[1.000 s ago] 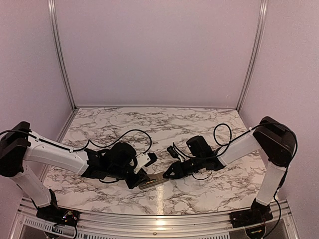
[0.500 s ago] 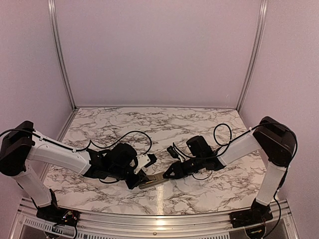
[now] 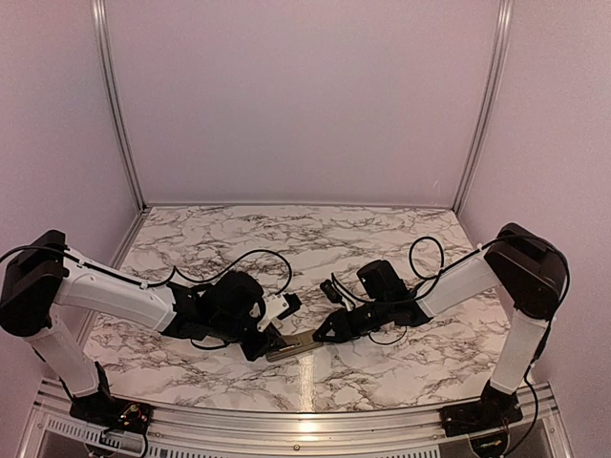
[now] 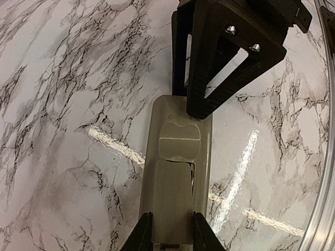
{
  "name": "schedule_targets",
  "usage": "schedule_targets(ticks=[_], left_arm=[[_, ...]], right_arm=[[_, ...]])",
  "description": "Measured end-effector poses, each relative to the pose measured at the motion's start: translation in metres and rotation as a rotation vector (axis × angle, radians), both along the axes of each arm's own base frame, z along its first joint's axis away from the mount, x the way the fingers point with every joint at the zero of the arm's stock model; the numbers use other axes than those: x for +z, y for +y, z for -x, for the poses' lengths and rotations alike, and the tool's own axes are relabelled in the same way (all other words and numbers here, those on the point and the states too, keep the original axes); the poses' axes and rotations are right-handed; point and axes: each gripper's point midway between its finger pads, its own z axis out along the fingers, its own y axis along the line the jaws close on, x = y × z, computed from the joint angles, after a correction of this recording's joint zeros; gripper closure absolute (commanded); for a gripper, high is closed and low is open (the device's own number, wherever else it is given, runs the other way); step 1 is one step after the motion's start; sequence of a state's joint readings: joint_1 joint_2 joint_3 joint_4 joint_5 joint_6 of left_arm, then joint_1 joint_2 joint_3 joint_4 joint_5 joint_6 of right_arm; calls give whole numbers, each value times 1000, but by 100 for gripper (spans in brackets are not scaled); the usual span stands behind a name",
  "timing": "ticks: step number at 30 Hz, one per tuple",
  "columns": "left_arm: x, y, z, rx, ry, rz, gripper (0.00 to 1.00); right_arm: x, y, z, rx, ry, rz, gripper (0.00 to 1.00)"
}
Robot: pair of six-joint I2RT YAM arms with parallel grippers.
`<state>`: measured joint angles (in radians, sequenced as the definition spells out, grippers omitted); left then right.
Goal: Load the batteries into the remote control
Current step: Place the battery cover on the remote control without the battery cover.
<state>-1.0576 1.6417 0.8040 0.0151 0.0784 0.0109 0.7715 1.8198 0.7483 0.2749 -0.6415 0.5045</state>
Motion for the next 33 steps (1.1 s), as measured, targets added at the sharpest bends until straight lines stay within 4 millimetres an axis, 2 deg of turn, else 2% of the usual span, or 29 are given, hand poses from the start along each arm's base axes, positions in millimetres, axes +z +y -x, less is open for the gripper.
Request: schedule_targets(ticks=[12,33], left_arm=[[-14,4,4,-8,43,-32,91],[-12,3,4,32,178,-59,93]], right_arm=[[0,0,0,-1,0,1,68],[-1,-1,0,-3,-6,-2,68]])
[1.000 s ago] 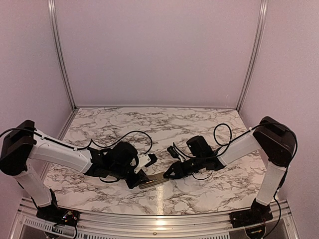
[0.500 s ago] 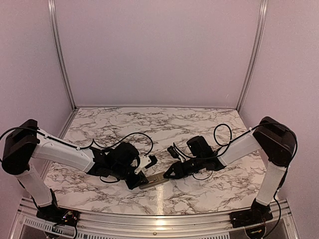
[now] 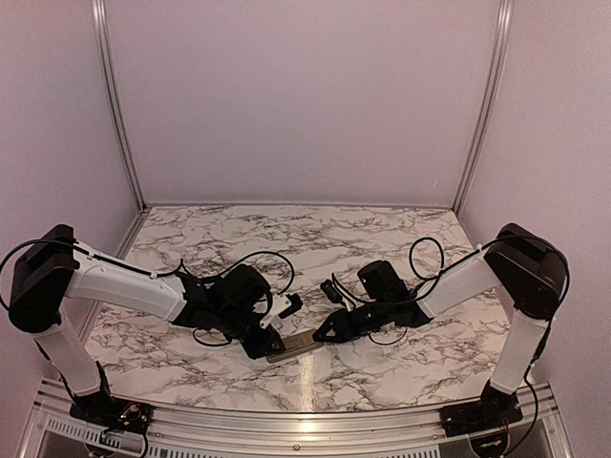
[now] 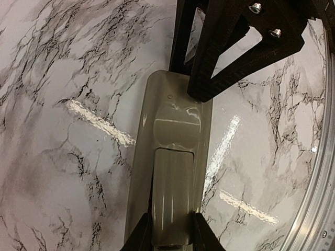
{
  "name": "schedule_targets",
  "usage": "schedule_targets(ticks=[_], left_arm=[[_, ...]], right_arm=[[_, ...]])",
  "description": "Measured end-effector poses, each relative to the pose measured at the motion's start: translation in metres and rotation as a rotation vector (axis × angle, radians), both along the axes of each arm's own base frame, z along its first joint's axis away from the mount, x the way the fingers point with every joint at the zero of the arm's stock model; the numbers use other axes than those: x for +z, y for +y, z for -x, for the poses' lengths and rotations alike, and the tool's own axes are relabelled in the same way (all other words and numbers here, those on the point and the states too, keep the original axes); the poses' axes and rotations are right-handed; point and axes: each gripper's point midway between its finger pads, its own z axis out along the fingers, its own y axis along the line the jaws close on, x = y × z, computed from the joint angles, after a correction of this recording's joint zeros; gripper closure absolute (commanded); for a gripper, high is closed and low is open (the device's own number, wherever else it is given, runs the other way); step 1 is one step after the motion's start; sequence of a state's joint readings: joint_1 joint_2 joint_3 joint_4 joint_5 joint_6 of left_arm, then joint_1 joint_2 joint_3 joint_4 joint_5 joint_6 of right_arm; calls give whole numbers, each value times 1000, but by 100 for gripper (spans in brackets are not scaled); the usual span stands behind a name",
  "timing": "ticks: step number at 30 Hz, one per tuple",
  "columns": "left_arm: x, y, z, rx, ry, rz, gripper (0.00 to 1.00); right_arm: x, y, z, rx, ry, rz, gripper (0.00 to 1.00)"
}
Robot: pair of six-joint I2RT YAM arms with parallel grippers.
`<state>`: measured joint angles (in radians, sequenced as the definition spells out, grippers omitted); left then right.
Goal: Load the batteries into the remote control
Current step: Place the battery cover on the remote control without the battery cover.
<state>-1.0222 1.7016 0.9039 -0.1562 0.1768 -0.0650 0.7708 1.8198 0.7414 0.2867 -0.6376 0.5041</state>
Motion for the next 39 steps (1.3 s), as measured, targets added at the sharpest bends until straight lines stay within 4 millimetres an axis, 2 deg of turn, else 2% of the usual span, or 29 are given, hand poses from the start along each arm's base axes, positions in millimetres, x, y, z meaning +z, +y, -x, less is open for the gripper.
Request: schedule_targets(ticks=[7,13,26,39], left_arm=[[-2,-1,3,1,30,9,94],[-2,-1,2,6,35,1,90],[-3,-2,0,-5,30,-21,69],[-1,-8,-3,-16,5,-13,53]], right_arm=[[0,0,0,0,0,0,68],[0,0,0,0,0,0,68],[0,0,0,2,-2,0,68],[0,0,2,10,5,-2,67]])
